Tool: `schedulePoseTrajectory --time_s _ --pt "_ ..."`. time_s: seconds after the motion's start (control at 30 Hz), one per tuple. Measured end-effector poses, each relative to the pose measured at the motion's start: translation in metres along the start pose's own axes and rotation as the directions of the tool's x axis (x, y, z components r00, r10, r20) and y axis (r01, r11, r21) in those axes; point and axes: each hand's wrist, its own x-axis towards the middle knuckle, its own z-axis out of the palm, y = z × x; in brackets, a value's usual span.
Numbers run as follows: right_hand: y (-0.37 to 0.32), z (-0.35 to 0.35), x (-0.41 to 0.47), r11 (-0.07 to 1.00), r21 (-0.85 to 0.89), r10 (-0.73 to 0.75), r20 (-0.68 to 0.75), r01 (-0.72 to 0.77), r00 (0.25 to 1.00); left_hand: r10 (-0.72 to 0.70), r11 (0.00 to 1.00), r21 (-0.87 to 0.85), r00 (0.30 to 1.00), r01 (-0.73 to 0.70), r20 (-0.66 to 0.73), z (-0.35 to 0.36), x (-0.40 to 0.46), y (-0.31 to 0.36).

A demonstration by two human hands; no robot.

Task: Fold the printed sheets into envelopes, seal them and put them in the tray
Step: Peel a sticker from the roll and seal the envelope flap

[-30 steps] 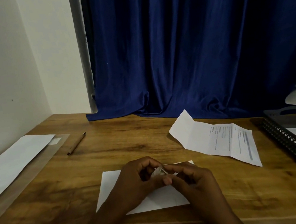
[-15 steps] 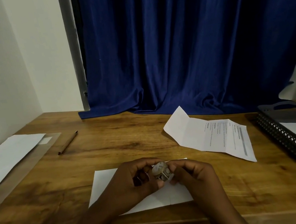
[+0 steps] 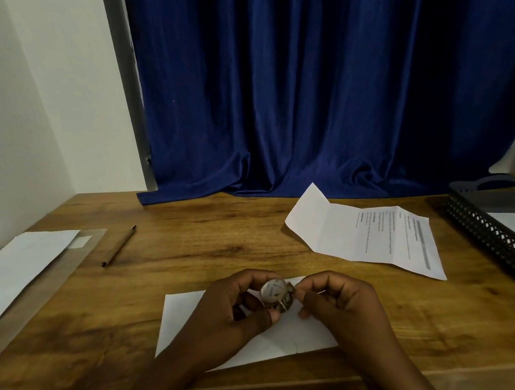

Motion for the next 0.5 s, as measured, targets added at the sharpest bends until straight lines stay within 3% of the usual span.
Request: schedulePoseTrajectory --time_s 0.27,0.5 --pt "-0.0046 -0.0055 -0.0008 0.989 0.138 0.052 -0.036 -0.047 0.998 -0.034 0.998 -0.052 0.993 0.028 -0.109 0.0023 0.0038 -0.0032" --pt "-0.0055 -0.0067 -0.0008 0.985 0.132 0.115 -0.057 -0.107 0.992 -0.131 0.977 -0.196 0.96 0.082 -0.249 0.0 0.0071 0.0035"
